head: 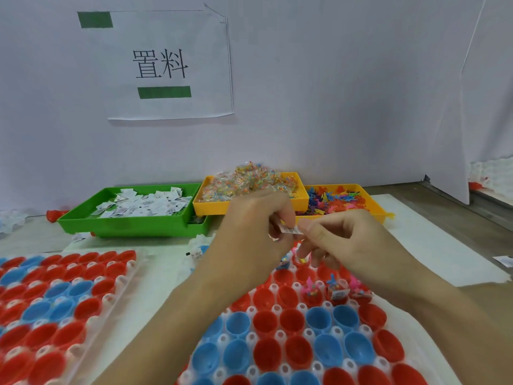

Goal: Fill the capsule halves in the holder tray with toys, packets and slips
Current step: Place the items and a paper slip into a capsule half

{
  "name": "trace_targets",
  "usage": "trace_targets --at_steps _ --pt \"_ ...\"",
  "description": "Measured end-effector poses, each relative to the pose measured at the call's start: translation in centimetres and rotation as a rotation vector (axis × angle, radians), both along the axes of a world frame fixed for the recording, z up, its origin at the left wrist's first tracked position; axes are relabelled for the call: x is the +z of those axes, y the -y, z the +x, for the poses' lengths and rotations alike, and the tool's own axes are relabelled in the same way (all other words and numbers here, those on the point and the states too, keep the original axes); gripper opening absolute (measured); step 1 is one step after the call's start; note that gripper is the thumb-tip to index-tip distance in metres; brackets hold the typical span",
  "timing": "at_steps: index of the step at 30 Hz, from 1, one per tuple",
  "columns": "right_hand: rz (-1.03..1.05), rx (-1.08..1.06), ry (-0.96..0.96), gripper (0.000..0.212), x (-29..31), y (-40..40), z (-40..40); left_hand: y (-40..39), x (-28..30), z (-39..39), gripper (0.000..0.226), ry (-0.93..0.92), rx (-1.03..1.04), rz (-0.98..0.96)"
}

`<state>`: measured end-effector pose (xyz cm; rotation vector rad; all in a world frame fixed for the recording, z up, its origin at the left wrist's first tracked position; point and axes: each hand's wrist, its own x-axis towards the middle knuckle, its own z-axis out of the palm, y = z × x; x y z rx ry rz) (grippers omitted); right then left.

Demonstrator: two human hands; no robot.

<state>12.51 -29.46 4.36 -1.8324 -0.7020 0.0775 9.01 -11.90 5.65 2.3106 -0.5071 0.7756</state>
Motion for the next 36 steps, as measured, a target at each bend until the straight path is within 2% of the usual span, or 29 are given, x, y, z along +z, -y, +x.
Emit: trace_targets --at_steps 6,10,13,18,22,29,36 --pt "0.068 -0.026 -0.111 0.030 -0.4 -0.1 0.5 0.0 -0.7 0.4 0.018 -0.062 -0.057 0.029" --pt "-0.031 -0.072 0.009 0.009 -0.4 0.4 0.7 -0.1 -0.5 0.5 0.019 -0.205 -0.102 -0.127" --pt "-0.104 -0.100 0.105 0.003 -0.4 0.5 0.6 -0.3 -0.6 0.5 0.021 -0.271 -0.082 -0.166" --pt "-0.220 -0.047 0.202 0.012 -0.2 0.6 0.3 -0.3 -0.9 0.3 0.022 -0.422 -0.085 -0.161" --pt "-0.374 -0.039 0.220 0.017 0.4 1.7 0.4 -1.0 -0.6 0.2 0.021 -0.532 -0.111 -0.033" --pt "-0.482 0.045 0.199 0.028 0.5 1.7 0.0 -1.9 -0.2 0.2 0.019 -0.541 -0.089 0.016" --pt "-0.574 0.096 0.241 0.024 0.3 1.4 -0.4 -1.9 -0.2 0.2 0.020 -0.539 -0.090 0.057"
